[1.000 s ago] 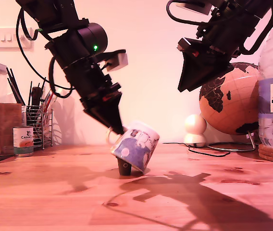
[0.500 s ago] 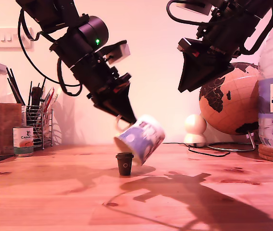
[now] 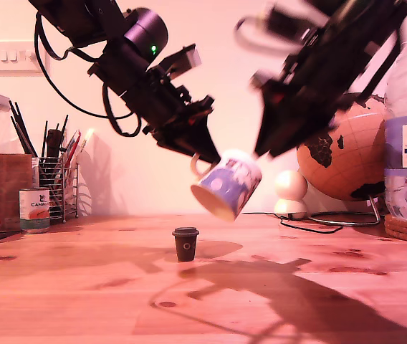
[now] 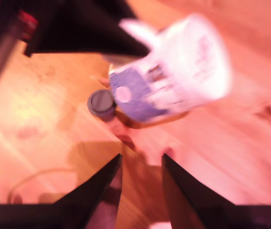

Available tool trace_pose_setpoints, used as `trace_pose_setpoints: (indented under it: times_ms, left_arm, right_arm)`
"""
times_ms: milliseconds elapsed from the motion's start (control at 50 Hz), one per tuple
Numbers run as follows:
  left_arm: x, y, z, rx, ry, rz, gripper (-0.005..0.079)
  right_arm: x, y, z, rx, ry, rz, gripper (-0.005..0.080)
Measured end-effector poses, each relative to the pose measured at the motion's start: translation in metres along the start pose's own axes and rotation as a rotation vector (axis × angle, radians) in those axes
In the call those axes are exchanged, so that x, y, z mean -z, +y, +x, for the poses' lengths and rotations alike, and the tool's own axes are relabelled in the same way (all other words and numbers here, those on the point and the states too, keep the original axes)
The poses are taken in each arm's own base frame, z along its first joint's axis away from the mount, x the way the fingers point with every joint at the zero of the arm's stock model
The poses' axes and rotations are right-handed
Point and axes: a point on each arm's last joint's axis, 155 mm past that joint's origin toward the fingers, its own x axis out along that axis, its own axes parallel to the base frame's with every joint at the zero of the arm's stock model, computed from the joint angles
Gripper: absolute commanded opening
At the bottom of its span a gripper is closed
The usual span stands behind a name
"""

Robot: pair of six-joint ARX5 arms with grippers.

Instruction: Lift the coffee cup and remove the coffee capsule that is hidden under it

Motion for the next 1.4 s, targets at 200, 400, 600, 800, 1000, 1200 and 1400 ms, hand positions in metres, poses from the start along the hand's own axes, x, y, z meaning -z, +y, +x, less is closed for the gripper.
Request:
trace_pose_setpoints:
  times_ms: [200, 400, 600, 800, 1000, 1200, 1400]
  left_arm:
    - [-0.019, 0.029, -0.009, -0.057, -0.094, -0.033, -0.0021]
    - [-0.015, 0.058, -0.019, -0.105, -0.099, -0.062, -0.0021]
    - [-0.011, 0.074, -0.025, -0.132, -0.102, -0.08, -0.0021]
    - [-0.01, 0.079, -0.028, -0.137, -0.103, -0.086, -0.0021]
    - [-0.009, 0.084, -0.03, -0.144, -0.104, -0.091, -0.0021]
    - [-0.008, 0.087, -0.031, -0.148, -0.104, -0.094, -0.0021]
    - [-0.01, 0.087, -0.031, -0.15, -0.111, -0.09, -0.0021]
  right_arm:
    - [0.011, 0.01, 0.036, -0.025, 0.02, 0.058, 0.0418]
    - [-0.006, 0.014, 0.044, -0.031, -0.053, 0.061, 0.0468]
    - [-0.023, 0.02, 0.047, -0.056, -0.115, 0.06, 0.0503]
    - [-0.026, 0.02, 0.07, -0.052, -0.093, 0.054, 0.05]
    - [-0.021, 0.034, 0.09, -0.076, -0.057, 0.036, 0.05]
    - [-0.016, 0.039, 0.099, -0.095, -0.043, 0.033, 0.05]
    - [-0.023, 0.04, 0.101, -0.1, -0.075, 0.028, 0.05]
